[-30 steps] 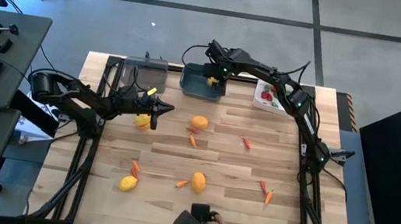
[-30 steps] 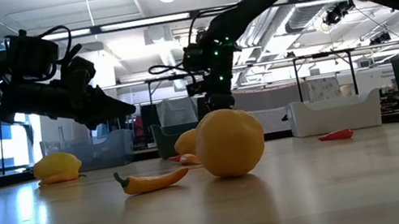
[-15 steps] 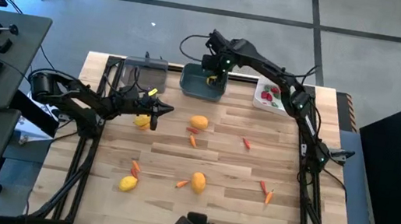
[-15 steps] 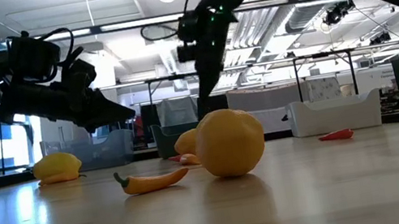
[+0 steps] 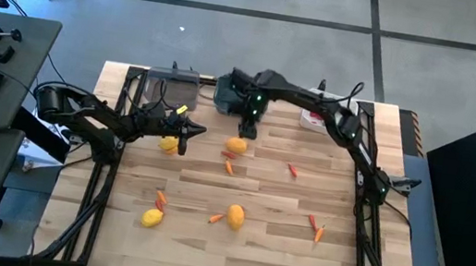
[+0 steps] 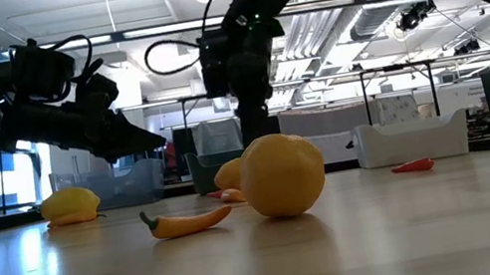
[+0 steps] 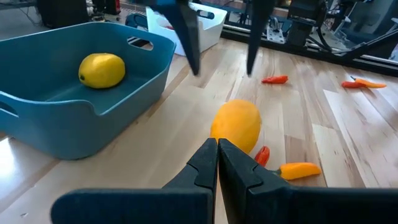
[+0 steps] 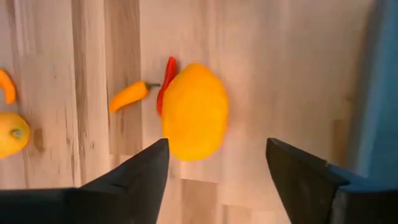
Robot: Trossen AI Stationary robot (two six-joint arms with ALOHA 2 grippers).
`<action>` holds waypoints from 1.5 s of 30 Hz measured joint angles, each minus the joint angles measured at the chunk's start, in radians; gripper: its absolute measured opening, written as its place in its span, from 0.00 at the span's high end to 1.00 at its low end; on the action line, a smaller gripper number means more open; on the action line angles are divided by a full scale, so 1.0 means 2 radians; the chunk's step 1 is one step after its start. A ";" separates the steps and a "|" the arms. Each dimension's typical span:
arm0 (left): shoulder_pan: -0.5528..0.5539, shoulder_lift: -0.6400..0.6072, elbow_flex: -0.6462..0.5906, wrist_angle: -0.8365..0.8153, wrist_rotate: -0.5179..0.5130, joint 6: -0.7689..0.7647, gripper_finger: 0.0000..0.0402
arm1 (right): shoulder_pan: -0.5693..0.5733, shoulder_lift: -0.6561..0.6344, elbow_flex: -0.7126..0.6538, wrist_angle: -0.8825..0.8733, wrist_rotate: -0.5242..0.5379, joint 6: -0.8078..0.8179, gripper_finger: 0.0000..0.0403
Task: Sort produce into baskets
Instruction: Put the yellow lemon into the blue bin
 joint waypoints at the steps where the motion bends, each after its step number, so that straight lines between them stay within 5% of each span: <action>1: 0.000 0.000 0.000 0.000 0.000 0.000 1.00 | 0.004 0.000 -0.005 0.000 0.000 0.004 0.39; 9: 0.000 0.000 0.000 0.000 0.000 0.013 1.00 | 0.026 -0.011 -0.017 -0.035 0.025 0.021 0.56; 18: 0.000 0.000 0.000 -0.001 0.003 0.011 1.00 | 0.026 -0.113 -0.085 -0.055 0.106 0.050 0.80; 23: 0.000 0.000 0.001 -0.001 0.003 0.006 1.00 | 0.023 -0.226 -0.283 0.116 0.119 0.087 0.98; 33: -0.014 0.000 0.037 -0.053 0.026 -0.030 1.00 | 0.024 -0.397 -0.652 0.575 0.148 0.210 0.99; 38: -0.043 -0.004 0.088 -0.164 0.024 -0.044 1.00 | 0.024 -0.405 -0.744 0.724 0.145 0.249 0.98; 45: -0.097 -0.040 0.197 -0.447 -0.031 -0.061 1.00 | 0.023 -0.404 -0.772 0.750 0.144 0.221 0.98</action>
